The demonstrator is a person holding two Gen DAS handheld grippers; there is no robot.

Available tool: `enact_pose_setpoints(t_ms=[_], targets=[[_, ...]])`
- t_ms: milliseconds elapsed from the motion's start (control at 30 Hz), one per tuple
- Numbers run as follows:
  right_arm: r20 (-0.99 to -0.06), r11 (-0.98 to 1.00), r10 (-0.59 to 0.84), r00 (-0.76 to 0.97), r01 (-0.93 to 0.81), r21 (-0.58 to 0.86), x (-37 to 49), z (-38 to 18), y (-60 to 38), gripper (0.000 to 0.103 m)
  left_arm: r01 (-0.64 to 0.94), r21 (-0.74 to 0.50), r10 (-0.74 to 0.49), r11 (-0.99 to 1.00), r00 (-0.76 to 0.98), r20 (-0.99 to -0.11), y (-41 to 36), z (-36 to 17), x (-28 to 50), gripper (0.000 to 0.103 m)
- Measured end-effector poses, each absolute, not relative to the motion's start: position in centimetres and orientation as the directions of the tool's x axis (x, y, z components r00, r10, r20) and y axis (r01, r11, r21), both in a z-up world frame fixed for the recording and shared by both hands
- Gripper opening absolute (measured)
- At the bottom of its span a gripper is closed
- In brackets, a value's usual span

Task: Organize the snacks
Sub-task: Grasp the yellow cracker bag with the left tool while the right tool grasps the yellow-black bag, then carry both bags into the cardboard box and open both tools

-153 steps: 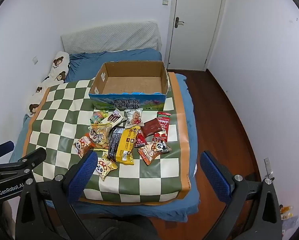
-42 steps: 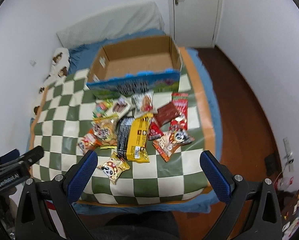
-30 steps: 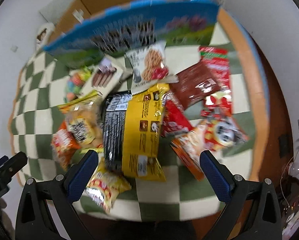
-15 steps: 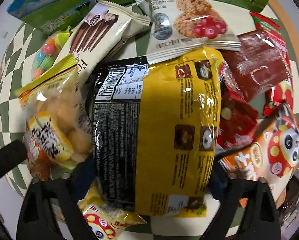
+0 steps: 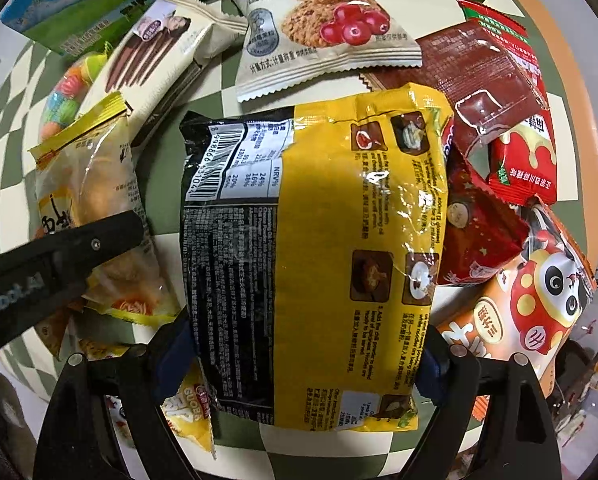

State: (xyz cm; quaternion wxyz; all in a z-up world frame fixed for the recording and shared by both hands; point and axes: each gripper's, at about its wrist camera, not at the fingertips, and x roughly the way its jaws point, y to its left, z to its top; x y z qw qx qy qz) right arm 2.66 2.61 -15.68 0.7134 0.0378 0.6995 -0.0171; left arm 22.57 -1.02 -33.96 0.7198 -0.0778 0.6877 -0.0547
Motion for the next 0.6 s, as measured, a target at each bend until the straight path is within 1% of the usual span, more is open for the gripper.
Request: enact_pose_setpoints(t_ms=[133, 333, 500, 600], targets=[[-0.999, 0.996, 0.002, 0.048, 0.086, 0.006, 2.9, -17.1, 3.1, 0.090, -0.017, -0.186, -0.185, 0.982, 0.078, -0.980, 0.1, -33.5, 21.0, 0.039], [-0.995, 0.996, 0.009, 0.097, 0.090, 0.018, 1.6, -17.3, 3.7, 0.089, -0.004, -0.190, -0.188, 0.982, 0.102, -0.977, 1.3, -31.6, 18.8, 0.039], [-0.986, 0.991, 0.063, 0.157, 0.104, 0.080, -0.5, -15.0, 2.9, 0.089, 0.026, -0.211, -0.212, 0.977, 0.140, -0.967, 1.9, -28.2, 17.1, 0.039], [-0.974, 0.986, 0.109, 0.200, 0.106, 0.132, -0.8, -13.5, 1.6, 0.089, 0.035, -0.239, -0.241, 0.970, 0.159, -0.957, 2.7, -24.8, 15.7, 0.039]])
